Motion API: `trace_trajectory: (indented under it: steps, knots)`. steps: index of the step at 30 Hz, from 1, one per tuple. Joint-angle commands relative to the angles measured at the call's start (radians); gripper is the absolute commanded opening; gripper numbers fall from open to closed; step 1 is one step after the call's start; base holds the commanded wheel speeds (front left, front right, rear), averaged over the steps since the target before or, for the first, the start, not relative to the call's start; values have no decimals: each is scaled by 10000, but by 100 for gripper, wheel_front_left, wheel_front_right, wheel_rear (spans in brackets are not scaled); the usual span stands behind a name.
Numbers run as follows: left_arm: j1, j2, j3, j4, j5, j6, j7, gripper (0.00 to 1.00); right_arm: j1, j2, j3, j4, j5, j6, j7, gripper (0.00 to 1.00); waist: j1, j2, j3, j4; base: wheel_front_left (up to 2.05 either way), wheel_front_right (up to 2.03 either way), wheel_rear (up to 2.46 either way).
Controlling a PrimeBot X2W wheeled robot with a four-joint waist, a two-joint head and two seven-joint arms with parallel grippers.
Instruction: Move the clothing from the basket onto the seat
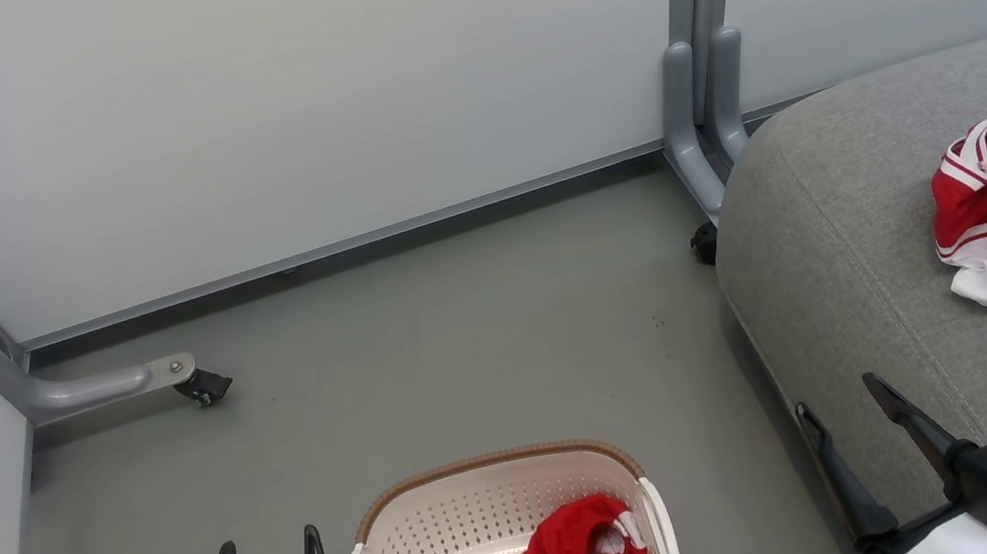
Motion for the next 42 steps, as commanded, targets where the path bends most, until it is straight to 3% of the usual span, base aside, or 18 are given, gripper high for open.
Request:
trace_trajectory:
  steps: [1, 24, 35, 42]
  knots:
    - [156, -2, -22, 27, -56, -32, -38, 100, 106, -6, -3, 22, -25, -10, -6, 100, 1, -1, 9, -4, 0, 0, 0]
    - [-322, -1, -301, 210, -226, -90, -36, 100, -198, -111, -84, -157, 49, -10, -6, 100, 1, -1, 945, 30, 0, 0, 0]
    - [-1981, 1, -934, 589, -24, -272, -35, 100, -1656, -499, -267, -752, 89, -10, -6, 100, 1, -1, 3888, -96, 0, 0, 0]
    - [-3853, 7, -1828, 2529, 22, -732, -24, 100, -2755, -703, -557, -1200, 22, -10, -6, 100, 1, -1, 5828, -444, 0, 0, 0]
